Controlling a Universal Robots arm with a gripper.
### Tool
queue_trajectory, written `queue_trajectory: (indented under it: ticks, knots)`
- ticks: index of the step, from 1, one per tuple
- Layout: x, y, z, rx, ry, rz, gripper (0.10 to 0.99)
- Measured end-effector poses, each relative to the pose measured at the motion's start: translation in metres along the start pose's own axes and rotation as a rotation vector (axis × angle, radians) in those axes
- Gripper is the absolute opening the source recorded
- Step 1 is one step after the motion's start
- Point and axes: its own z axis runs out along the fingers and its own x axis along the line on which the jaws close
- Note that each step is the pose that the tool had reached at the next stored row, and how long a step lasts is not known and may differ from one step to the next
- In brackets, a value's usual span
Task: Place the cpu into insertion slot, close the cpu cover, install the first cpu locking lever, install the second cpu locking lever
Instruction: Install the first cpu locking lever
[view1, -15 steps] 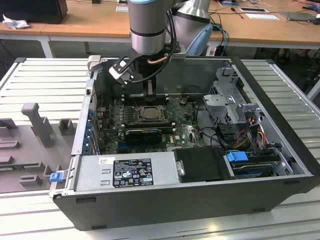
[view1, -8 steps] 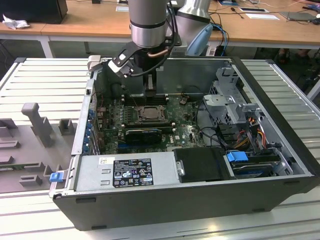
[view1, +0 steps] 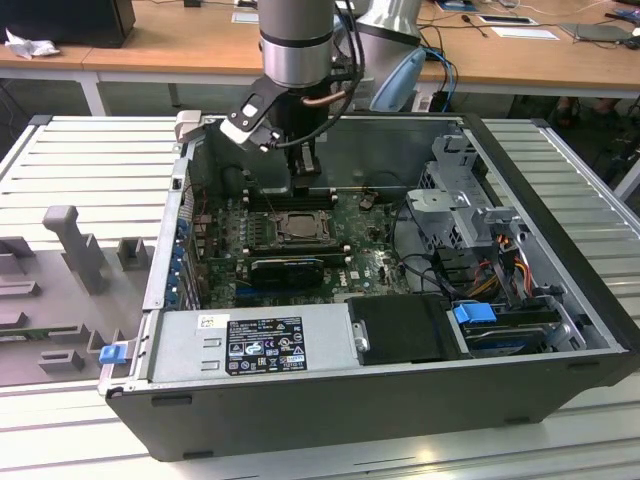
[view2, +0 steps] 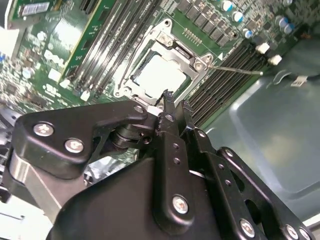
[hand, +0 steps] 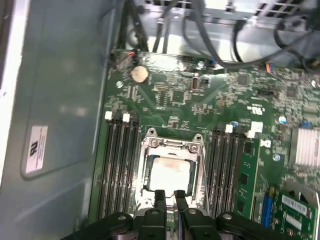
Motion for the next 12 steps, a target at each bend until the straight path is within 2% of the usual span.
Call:
queue_trajectory:
  ticks: [3,4,6,9,12]
  knots:
    - [0.0,0.0,0.0002,0.003,0.0039,-0.062,0.212]
    - [0.0,0.0,0.0003,0.005,0.0066,-0.108,0.212]
    - [0.0,0.0,0.0005,0.007,0.0091,-0.15,0.212]
    - [0.0,0.0,0.0008,0.011,0.0148,-0.244,0.212]
    - [-0.0001,-0.0001,0.0007,0.013,0.0163,-0.291,0.212]
